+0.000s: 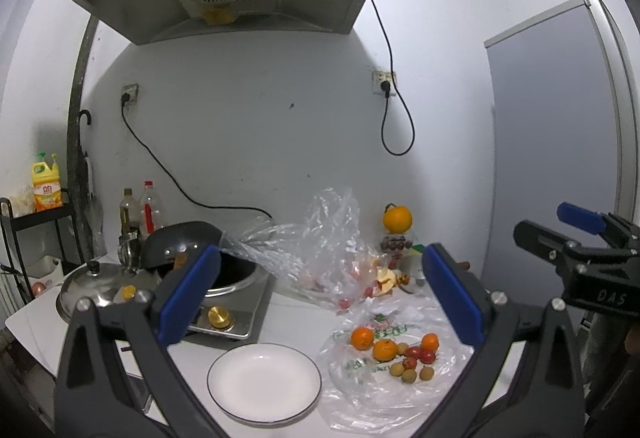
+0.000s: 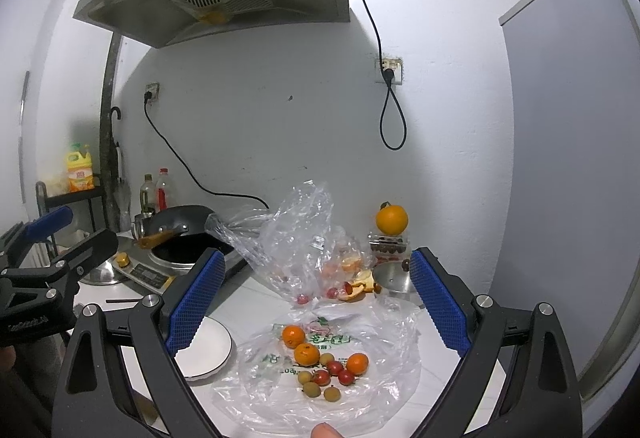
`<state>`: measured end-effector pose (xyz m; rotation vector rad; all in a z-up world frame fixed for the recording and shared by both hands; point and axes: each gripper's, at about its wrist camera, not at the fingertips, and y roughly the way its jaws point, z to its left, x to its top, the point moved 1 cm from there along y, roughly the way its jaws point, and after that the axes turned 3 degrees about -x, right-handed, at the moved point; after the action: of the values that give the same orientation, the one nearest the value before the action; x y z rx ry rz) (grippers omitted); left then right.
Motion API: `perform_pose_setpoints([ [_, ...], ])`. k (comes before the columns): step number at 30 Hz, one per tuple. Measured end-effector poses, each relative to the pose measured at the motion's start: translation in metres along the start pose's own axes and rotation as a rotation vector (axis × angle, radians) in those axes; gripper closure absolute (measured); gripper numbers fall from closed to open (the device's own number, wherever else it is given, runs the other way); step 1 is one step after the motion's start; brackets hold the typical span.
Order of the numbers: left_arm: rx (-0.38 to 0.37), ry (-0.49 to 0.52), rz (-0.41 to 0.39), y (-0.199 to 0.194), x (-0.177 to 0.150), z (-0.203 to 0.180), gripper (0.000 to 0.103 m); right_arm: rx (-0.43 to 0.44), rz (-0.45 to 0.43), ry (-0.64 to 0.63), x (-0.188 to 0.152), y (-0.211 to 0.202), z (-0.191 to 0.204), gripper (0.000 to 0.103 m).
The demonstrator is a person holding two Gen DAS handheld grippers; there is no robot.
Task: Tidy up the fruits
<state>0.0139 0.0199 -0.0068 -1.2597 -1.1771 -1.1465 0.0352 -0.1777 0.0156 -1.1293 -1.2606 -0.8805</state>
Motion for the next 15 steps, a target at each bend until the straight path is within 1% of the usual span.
perform_pose_setpoints([
  [15,0.001,-0.003,0.01,0.0017,-0.0001,-0.003,0.001,0.006,-0.006,-0.001,-0.002,-0.0028,0.0013,0.007],
])
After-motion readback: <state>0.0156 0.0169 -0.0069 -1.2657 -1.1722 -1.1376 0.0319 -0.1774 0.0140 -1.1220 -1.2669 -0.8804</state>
